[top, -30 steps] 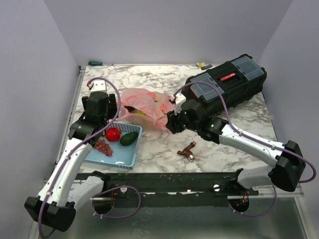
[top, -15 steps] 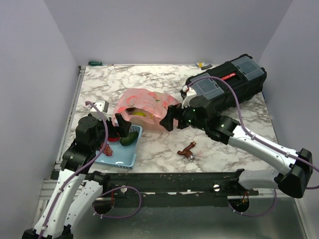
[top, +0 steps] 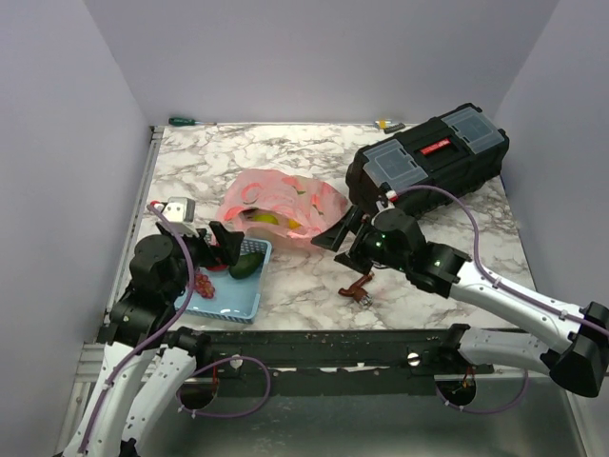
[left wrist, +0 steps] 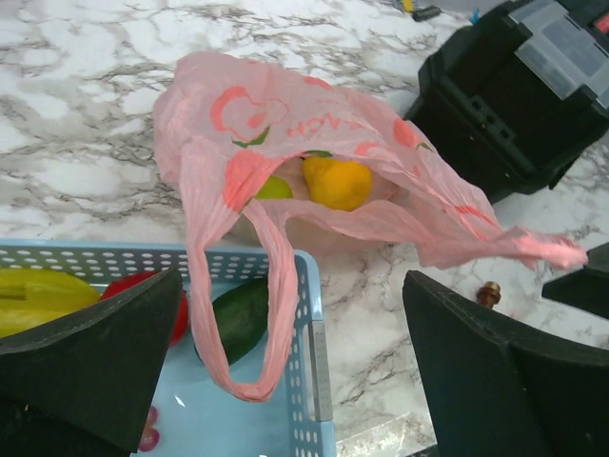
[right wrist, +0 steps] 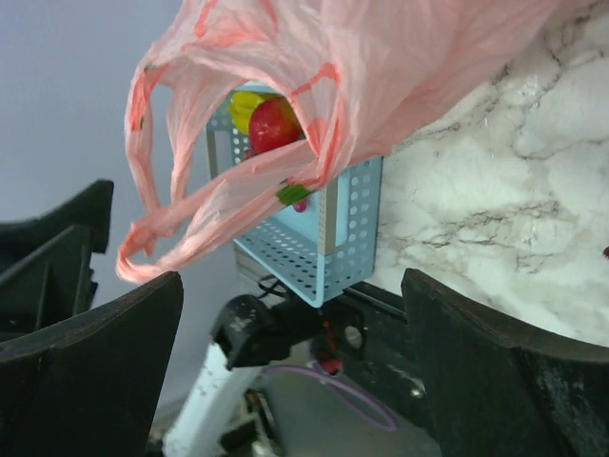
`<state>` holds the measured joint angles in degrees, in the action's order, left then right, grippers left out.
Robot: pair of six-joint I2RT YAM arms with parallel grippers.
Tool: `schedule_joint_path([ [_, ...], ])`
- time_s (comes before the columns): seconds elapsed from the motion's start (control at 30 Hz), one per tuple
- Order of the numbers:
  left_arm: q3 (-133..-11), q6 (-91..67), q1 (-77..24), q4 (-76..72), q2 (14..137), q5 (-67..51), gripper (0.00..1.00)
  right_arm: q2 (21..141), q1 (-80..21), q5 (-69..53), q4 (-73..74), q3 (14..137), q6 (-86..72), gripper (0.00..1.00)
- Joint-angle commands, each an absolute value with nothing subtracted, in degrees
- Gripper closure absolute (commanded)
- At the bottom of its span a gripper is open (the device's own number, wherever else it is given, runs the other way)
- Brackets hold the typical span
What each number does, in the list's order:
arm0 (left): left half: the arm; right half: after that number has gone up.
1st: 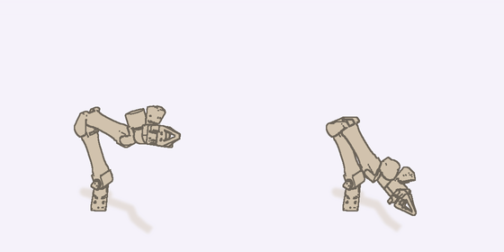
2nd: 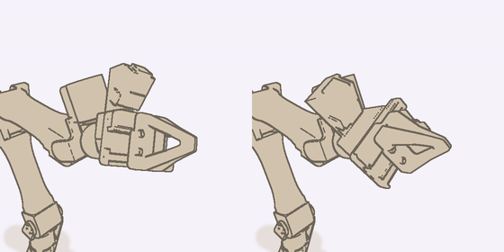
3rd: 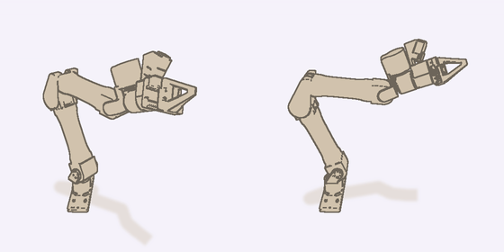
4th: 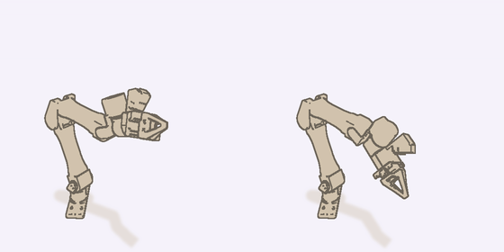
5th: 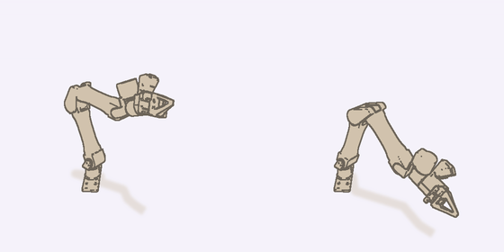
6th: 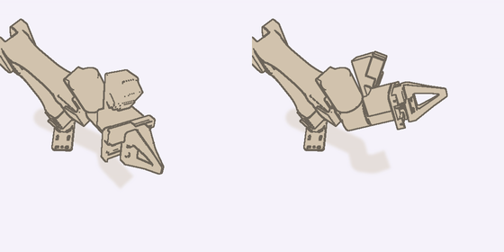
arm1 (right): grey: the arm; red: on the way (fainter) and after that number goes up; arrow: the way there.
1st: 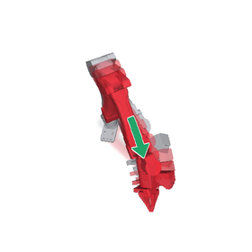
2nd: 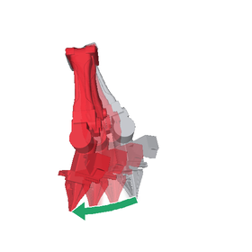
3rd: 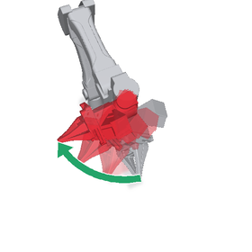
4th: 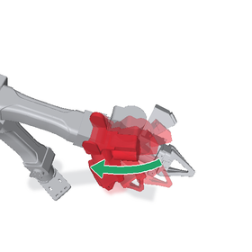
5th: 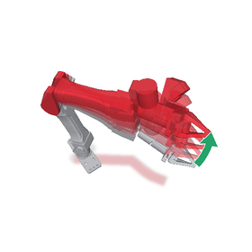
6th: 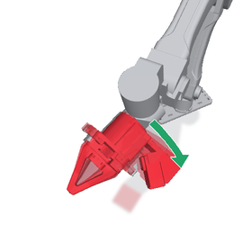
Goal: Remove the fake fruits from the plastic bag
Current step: Adjust the plastic bag at the center of the board.
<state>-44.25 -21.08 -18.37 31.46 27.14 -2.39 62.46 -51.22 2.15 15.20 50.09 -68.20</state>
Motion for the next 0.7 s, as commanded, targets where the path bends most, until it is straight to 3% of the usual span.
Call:
schedule_joint_path([
  [0.0,-45.67,-24.75,-18.11,33.93,28.06,6.39,0.01,60.73,-51.64,7.67,13.69,48.31,-85.55,0.00],
  [0.2,-46.06,-26.42,-18.13,36.40,30.50,9.63,0.01,68.49,-51.59,8.40,21.05,55.69,-88.36,0.00],
  [0.37,-45.17,-26.70,-18.11,35.90,32.87,11.33,0.01,76.01,-51.59,4.85,18.93,59.24,-87.59,0.00],
  [0.47,-43.69,-25.17,-18.11,32.20,35.66,8.76,0.02,79.24,-51.59,2.17,17.28,59.02,-88.17,0.08],
  [0.53,-44.06,-24.91,-18.04,31.48,38.74,8.78,0.13,80.57,-51.59,2.50,16.94,58.97,-87.15,0.17],
  [0.67,-46.75,-23.38,-17.85,30.76,45.85,10.38,0.64,82.00,-51.59,5.79,15.71,59.15,-82.48,0.61],
])
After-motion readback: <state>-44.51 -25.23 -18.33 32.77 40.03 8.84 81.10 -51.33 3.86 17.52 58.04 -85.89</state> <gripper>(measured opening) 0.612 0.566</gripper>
